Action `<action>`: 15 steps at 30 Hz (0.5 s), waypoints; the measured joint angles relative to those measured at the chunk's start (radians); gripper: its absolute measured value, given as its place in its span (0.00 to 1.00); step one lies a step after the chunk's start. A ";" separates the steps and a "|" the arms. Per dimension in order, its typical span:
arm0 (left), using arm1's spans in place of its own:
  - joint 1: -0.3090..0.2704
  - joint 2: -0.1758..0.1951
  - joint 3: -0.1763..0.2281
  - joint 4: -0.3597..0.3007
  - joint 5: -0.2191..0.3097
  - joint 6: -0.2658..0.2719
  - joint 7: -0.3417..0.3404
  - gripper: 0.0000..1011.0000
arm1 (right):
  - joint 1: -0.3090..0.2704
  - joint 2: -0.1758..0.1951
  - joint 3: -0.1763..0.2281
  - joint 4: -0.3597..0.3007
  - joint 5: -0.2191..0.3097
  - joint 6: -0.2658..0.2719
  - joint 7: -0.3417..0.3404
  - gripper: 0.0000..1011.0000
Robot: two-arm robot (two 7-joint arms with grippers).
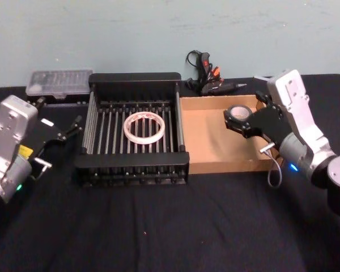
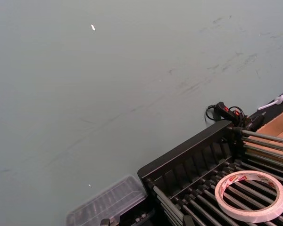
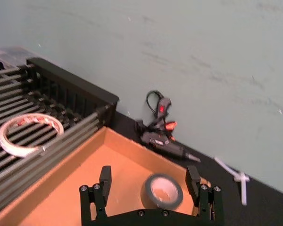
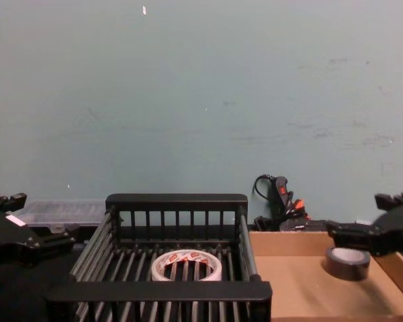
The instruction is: Pick up the white tape and place it into the black box , Pick up the silver tape and place it into the brown box.
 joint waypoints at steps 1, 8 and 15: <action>0.000 0.000 0.000 0.000 0.000 0.000 0.000 0.99 | -0.005 0.000 0.003 -0.001 0.000 0.002 -0.001 0.99; 0.000 0.000 0.000 0.000 0.000 0.000 0.000 0.99 | -0.045 -0.009 0.032 -0.006 -0.005 0.023 -0.008 0.99; 0.000 0.000 0.000 0.000 0.000 0.000 0.000 0.99 | -0.051 -0.013 0.037 -0.005 -0.011 0.029 -0.009 0.99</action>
